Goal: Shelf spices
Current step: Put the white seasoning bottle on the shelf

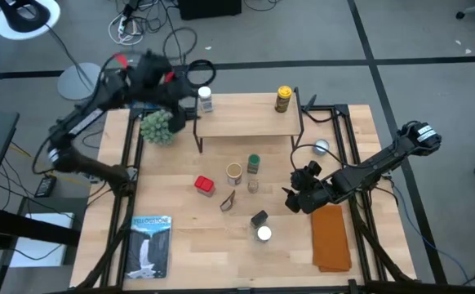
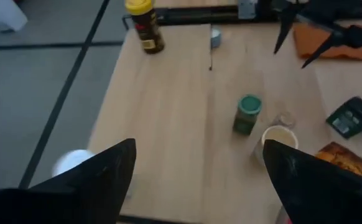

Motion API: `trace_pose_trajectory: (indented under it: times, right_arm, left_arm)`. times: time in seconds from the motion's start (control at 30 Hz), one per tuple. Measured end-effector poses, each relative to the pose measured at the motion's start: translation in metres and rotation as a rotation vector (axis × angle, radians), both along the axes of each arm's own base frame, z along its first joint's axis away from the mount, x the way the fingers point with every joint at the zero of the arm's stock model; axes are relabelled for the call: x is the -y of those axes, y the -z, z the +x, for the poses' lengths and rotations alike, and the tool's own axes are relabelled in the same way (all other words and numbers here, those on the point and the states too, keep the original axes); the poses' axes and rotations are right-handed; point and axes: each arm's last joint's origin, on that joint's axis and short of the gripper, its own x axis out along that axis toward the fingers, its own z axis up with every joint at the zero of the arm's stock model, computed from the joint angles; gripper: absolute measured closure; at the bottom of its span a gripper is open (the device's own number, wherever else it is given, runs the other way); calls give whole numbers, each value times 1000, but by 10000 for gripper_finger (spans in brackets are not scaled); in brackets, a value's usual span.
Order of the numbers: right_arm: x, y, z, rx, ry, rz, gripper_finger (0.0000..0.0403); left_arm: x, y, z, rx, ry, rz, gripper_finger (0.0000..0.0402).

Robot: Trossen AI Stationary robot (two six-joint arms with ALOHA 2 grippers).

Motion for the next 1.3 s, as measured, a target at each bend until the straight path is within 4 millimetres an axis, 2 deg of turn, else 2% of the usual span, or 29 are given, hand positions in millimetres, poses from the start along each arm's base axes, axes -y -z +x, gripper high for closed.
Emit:
trace_pose_trajectory:
  times: [0.13,0.33,0.43,0.53,0.67,0.8,0.97,1.07,1.17,1.3]
  right_arm:
    - [0,0,0,8,8,9,96]
    - [-4,-1,1,33,2,45,96]
    - [-8,-1,0,31,-27,74,96]
    - [-12,-1,0,20,-62,114,96]
    - [-20,-3,3,51,-116,200,96]
    - [-30,-12,6,69,-171,291,96]
    - [-44,-37,6,64,-215,350,96]
    - [-53,-51,10,31,-218,357,97]
    - [-64,-64,23,-43,-222,356,97]
    - [-80,-74,50,-204,-221,350,97]
  left_arm:
    - [33,41,-2,93,16,1,44]
    - [94,84,-15,287,7,27,44]
    - [121,104,-21,292,-8,32,44]
    - [144,119,-23,272,-38,32,44]
    - [167,129,-21,269,-40,30,44]
    - [181,134,-21,265,-54,35,44]
    - [190,143,-16,255,-63,25,44]
    - [192,161,-14,265,-58,18,44]
    - [192,182,-14,328,-63,-15,44]
    - [192,204,-18,398,-33,-55,44]
